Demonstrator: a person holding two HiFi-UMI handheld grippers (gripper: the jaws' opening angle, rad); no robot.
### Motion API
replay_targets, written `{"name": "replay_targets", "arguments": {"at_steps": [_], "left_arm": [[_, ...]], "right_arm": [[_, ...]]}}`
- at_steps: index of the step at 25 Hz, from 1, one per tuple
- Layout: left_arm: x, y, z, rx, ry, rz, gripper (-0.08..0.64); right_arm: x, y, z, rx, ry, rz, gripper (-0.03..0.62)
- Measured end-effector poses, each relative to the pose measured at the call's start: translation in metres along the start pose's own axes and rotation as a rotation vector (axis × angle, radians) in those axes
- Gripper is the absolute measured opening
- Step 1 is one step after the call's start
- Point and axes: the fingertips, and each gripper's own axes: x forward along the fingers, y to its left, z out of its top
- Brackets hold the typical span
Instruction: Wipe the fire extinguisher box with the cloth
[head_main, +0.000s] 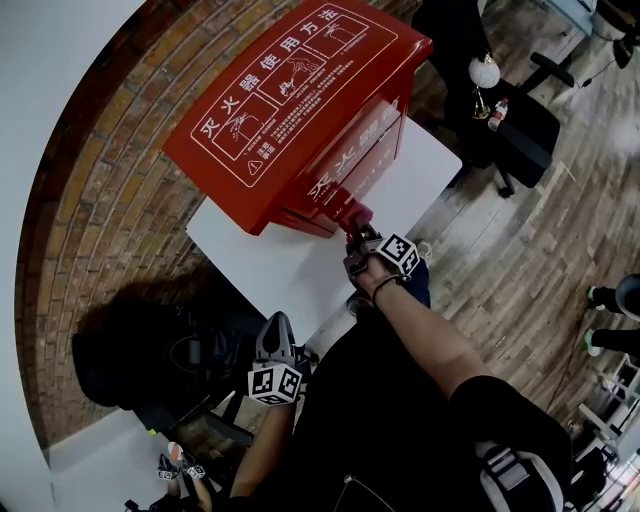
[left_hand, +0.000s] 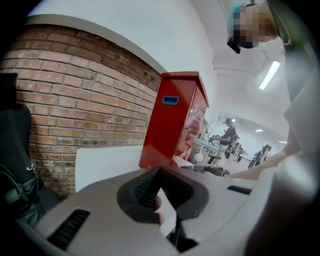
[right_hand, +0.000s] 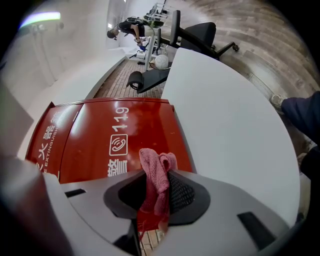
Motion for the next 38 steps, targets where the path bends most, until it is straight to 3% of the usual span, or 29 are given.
{"name": "replay_targets", "arguments": {"at_steps": [38], "left_arm": [[0.002,0.002,0.015,0.024,-0.016,-0.059,0.021]], "right_arm": [[-0.040,0.131,-0.017,0.024,0.011,0.180,0.110]]}}
